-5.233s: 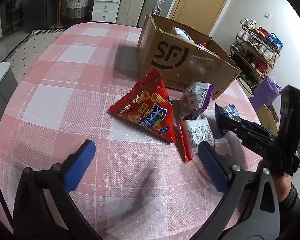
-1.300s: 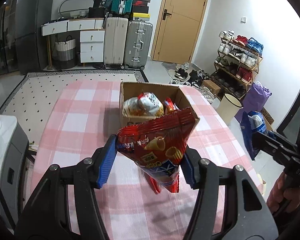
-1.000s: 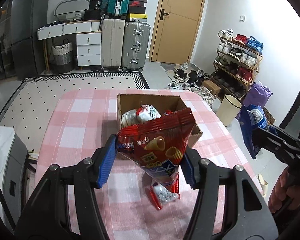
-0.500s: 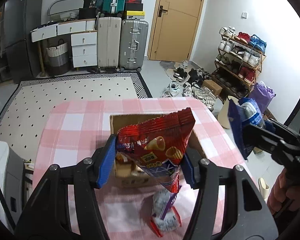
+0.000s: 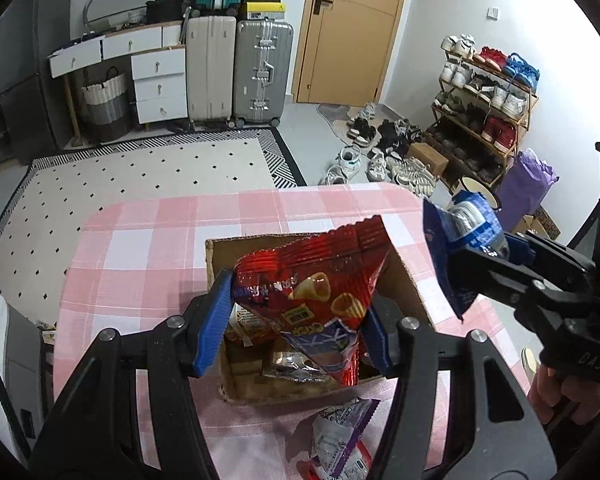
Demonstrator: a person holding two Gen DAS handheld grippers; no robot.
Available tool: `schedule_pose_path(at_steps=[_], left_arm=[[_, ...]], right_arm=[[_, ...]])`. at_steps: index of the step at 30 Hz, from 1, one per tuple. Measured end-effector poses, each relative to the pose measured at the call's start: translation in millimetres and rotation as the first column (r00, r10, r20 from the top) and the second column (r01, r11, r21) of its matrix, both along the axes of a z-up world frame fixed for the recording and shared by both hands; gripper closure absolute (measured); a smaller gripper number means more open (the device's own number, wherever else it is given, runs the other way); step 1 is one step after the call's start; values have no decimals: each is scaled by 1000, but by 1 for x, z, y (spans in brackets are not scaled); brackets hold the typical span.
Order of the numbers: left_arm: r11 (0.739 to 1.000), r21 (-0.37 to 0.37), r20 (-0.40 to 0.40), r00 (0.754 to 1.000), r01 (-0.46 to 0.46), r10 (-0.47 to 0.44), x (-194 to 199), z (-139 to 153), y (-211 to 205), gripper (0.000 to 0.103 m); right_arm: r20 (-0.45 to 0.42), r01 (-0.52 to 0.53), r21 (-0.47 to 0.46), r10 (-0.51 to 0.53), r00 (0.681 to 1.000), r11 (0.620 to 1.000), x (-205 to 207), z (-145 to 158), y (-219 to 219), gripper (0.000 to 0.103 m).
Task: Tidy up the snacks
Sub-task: 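Open both tools to drop the wafer and biscuit packs into the box, then move both tools back toward the two remaining packs on the table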
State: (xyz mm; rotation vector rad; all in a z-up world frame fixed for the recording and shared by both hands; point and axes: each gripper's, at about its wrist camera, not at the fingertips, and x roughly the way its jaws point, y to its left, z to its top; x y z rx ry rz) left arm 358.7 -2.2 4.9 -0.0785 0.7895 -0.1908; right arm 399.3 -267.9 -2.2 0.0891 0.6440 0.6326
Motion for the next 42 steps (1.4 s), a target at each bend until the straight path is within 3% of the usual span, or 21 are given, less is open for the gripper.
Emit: schedule_pose_path(at_steps=[14, 17, 19, 21, 22, 29, 42], left_arm=[[997, -60, -65, 996, 56, -60, 39, -50, 5, 46], [997, -62, -72, 996, 54, -58, 45, -54, 3, 41], [997, -56, -77, 995, 58, -62, 49, -58, 3, 37], [999, -19, -78, 996, 32, -33, 50, -60, 4, 22], [1000, -9, -78, 997, 22, -23, 49, -60, 6, 21], [1000, -24, -54, 998, -11, 10, 32, -50, 21, 21], [999, -24, 15, 999, -43, 44, -41, -13, 32, 20]], right_arm=[[-41, 44, -36, -45, 998, 998, 47, -46, 9, 56], [-40, 44, -62, -46, 998, 997, 53, -52, 14, 52], [-30, 56, -79, -58, 998, 995, 55, -57, 15, 40], [-31, 69, -73, -72, 997, 995, 58, -59, 13, 33], [-34, 68, -64, -70, 997, 996, 58, -59, 10, 33], [7, 93, -14, -93, 996, 996, 43, -44, -8, 32], [106, 92, 40, -96, 990, 995, -36, -1, -23, 21]])
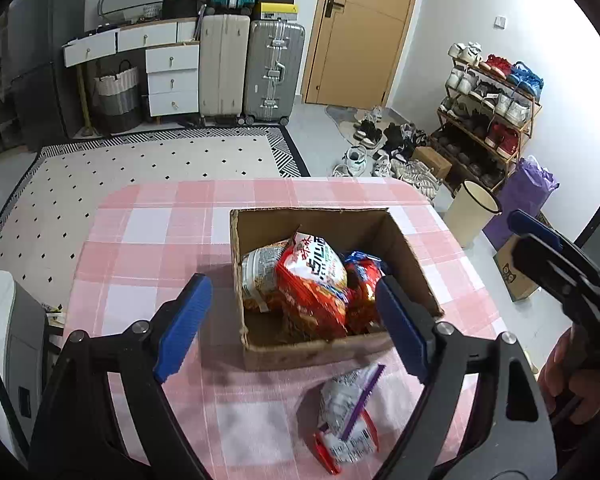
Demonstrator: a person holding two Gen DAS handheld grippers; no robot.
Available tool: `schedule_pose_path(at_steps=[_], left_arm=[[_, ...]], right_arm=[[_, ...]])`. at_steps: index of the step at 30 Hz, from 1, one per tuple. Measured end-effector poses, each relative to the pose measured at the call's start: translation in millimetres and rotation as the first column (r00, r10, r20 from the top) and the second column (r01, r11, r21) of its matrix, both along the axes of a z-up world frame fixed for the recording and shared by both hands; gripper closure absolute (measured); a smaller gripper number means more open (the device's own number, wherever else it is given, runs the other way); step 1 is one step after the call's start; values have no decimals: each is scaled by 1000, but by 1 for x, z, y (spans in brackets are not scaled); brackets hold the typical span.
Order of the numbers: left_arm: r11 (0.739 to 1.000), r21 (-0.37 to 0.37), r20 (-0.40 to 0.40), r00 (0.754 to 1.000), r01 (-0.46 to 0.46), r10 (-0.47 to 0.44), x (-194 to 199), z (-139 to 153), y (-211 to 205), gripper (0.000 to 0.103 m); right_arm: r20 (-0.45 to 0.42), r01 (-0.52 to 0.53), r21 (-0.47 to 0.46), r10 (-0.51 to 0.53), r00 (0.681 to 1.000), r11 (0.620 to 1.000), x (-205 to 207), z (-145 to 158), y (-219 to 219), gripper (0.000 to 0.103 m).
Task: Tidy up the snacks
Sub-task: 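Move both tools back toward the two remaining packs on the table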
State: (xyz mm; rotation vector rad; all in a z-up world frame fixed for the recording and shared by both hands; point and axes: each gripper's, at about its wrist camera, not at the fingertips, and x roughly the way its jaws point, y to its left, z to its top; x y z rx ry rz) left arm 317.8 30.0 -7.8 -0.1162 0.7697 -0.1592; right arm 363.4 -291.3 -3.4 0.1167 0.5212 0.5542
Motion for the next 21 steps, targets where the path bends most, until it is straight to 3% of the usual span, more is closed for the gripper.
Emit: schedule_pose_path(at_steps=[5, 9, 14, 21], left_arm=[[1000, 1, 20, 1000, -14, 14, -33, 10, 0, 19], [1000, -2, 32, 999, -18, 19, -61, 14, -1, 18], [1000, -5, 45, 999, -28, 28, -90, 20, -1, 18], [999, -17, 81, 996, -31, 33, -129, 30, -5, 1]], right_arm=[[44, 4, 27, -6, 999, 1000, -38, 14, -10, 17], [62, 20, 53, -23, 998, 998, -65, 20, -21, 8], [54, 25, 65, -29, 998, 998, -92, 22, -28, 2], [40, 46, 57, -49, 998, 997, -123, 16, -35, 1]])
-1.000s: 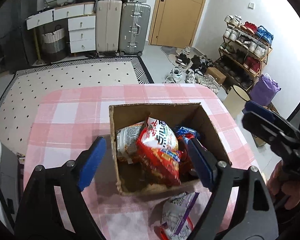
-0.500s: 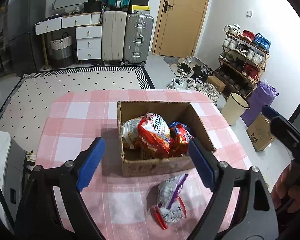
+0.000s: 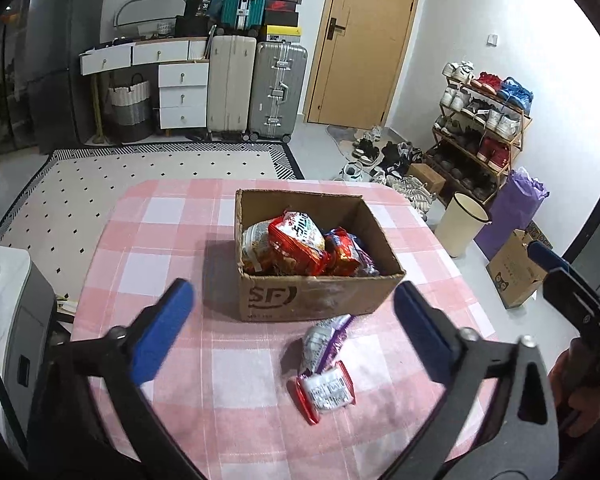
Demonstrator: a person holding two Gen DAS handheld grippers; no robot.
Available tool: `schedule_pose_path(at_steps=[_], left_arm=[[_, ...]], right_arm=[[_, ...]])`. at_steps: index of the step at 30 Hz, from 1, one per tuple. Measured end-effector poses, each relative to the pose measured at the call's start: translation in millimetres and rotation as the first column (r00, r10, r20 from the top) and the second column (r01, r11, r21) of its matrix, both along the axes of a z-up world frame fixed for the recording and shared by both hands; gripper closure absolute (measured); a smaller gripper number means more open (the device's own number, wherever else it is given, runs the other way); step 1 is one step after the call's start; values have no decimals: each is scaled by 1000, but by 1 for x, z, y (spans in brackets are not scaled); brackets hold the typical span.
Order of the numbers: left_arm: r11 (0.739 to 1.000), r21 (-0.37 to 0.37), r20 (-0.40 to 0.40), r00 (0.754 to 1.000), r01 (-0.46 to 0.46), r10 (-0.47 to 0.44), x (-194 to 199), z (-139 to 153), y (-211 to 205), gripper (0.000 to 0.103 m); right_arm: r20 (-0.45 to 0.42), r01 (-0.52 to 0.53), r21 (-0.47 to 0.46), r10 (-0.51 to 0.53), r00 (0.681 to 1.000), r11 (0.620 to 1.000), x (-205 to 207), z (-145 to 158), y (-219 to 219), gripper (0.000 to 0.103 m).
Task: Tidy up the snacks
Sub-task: 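Move both tools back toward the two remaining packs on the table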
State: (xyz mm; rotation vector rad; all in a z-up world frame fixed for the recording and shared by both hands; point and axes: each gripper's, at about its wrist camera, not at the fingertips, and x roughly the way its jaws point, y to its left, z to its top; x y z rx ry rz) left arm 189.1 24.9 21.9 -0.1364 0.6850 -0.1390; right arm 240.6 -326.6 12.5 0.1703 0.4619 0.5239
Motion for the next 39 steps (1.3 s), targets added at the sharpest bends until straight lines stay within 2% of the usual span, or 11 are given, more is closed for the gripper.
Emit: schedule_pose_path(at_steps=[11, 16, 28, 34, 39], left_arm=[[1000, 3, 3, 1000, 2, -2, -40, -8, -10, 1], [1000, 11, -15, 1000, -2, 2, -49, -22, -11, 1], [1000, 2, -103, 994, -20, 20, -45, -69, -13, 1], [1000, -19, -157, 988, -11, 7, -35, -99, -22, 1], [1000, -13, -228, 974, -6, 3, -16, -136, -30, 1]], right_arm=[[11, 14, -54, -13, 1000, 998, -45, -14, 3, 1], [6, 16, -34, -16, 1000, 999, -62, -17, -1, 1], [-9, 19, -64, -19, 1000, 998, -84, -43, 1, 1], [-56, -11, -60, 8, 998, 998, -76, -68, 4, 1], [-91, -19, -54, 14, 996, 998, -62, -91, 4, 1]])
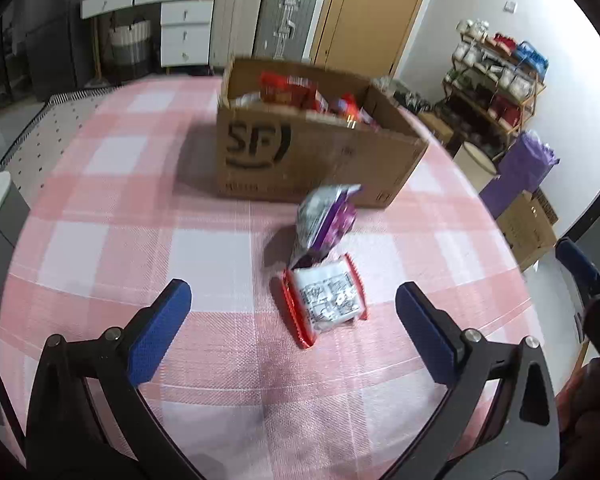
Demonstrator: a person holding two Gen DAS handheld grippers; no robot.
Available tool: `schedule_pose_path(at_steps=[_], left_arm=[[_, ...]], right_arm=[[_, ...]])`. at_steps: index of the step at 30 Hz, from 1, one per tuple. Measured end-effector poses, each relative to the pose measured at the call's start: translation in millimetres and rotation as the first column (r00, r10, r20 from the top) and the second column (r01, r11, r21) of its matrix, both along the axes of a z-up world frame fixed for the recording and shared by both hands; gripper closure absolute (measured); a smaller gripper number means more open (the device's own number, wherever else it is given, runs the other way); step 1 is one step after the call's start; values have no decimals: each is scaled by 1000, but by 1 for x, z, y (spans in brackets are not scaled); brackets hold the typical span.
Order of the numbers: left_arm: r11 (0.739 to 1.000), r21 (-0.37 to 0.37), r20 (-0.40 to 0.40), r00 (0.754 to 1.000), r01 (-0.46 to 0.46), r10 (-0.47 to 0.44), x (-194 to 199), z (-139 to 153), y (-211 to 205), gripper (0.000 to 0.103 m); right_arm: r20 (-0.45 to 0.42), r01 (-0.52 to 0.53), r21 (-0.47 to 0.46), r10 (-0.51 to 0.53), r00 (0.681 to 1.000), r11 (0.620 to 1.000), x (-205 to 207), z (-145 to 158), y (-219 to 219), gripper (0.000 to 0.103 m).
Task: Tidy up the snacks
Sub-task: 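Move both tools back toward the two remaining packs on the table, then grasp the white-and-red pack with the left tool while the right grasps the purple candy bag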
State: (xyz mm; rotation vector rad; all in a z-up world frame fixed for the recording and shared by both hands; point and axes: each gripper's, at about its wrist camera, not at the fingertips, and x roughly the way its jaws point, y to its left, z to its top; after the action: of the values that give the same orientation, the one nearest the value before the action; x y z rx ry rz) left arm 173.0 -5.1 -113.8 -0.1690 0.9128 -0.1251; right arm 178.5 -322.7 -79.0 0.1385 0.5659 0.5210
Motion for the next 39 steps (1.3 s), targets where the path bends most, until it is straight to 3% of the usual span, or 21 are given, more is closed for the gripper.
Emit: schedule_pose_path(at_steps=[13, 20, 23, 25, 26, 27, 39], left_arm=[[1000, 20, -112, 994, 18, -15, 47, -60, -29, 1], [995, 92, -132, 990, -28, 40, 67, -80, -45, 2], [998, 66, -126, 992, -24, 32, 70, -83, -48, 12], [998, 58, -108, 994, 6, 1, 71, -83, -52, 30], [999, 44, -103, 995, 24, -20, 71, -82, -55, 47], [999, 29, -104, 994, 37, -34, 72, -83, -57, 51], [998, -33, -96, 994, 56, -59, 71, -92, -49, 56]], right_arm=[[-114, 18, 36, -14, 993, 999, 40, -52, -13, 1], [-147, 31, 49, -23, 989, 998, 51, -66, -21, 1], [-154, 33, 54, -25, 988, 998, 53, -69, -23, 1], [-157, 33, 53, -25, 987, 998, 53, -71, -23, 1], [-159, 33, 53, -24, 987, 998, 53, -71, -23, 1], [-161, 34, 53, -25, 987, 998, 54, -72, -22, 1], [-149, 35, 35, -29, 988, 999, 43, -65, -16, 1]])
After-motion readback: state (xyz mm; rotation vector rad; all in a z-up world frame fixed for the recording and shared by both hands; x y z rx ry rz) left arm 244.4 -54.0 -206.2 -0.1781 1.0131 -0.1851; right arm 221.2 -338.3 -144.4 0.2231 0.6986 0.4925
